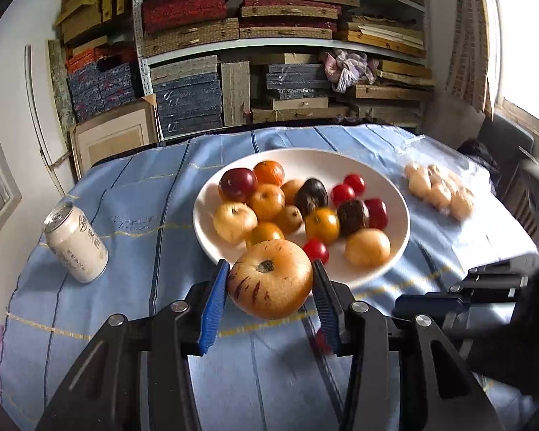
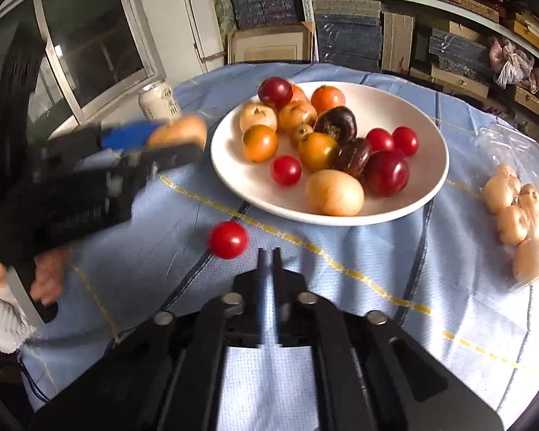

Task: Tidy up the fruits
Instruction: 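Grasp the pale striped apple with the left tool while the right tool grasps the red cherry tomato, then carry the apple and tomato into the white dish and open both tools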

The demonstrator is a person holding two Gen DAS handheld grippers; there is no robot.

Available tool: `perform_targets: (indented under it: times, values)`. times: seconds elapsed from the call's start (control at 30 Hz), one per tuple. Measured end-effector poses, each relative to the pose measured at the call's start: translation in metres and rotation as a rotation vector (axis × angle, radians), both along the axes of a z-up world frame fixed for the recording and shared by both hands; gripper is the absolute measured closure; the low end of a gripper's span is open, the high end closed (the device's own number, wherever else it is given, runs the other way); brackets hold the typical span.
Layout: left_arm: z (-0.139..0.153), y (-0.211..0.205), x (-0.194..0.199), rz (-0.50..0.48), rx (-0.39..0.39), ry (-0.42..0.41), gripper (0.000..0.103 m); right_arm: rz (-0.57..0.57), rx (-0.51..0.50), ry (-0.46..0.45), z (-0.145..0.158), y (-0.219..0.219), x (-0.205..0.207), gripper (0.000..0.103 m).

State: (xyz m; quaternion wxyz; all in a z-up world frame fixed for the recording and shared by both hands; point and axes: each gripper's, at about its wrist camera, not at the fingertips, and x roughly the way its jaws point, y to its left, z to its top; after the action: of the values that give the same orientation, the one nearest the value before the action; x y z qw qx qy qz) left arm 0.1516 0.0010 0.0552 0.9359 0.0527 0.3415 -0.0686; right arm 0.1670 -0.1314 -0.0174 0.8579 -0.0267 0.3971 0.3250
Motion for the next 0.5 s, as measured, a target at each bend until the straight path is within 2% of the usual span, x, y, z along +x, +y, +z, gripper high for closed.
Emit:
perform_targets:
  times: [0.03, 0.07, 0.17, 0.23, 0.3, 0.33, 0.5]
  values:
    - [0.001, 0.002, 0.001, 0.004, -0.003, 0.0, 0.057, -0.01, 0.034, -0.014, 0.002, 0.0, -0.002, 0.019]
    - [0.001, 0.006, -0.001, 0.017, 0.0, -0.006, 0.057, 0.004, 0.073, -0.029, 0.004, 0.001, -0.004, 0.019]
    - [0.001, 0.019, -0.004, 0.042, -0.008, 0.004, 0.057, 0.065, 0.083, -0.01, 0.002, 0.02, -0.004, 0.028]
    - [0.003, 0.03, -0.006, 0.063, -0.013, 0.004, 0.057, 0.123, 0.038, 0.009, -0.006, 0.039, -0.008, 0.036]
    - [0.004, 0.039, -0.007, 0.079, -0.012, 0.003, 0.057, 0.156, -0.048, 0.012, -0.018, 0.057, -0.013, 0.051]
    - [0.004, 0.043, -0.009, 0.084, -0.011, 0.004, 0.057, 0.171, -0.087, 0.027, -0.026, 0.064, -0.015, 0.074]
    - [0.004, 0.045, -0.013, 0.074, -0.013, 0.009, 0.057, 0.132, -0.089, -0.013, -0.017, 0.054, -0.028, 0.076]
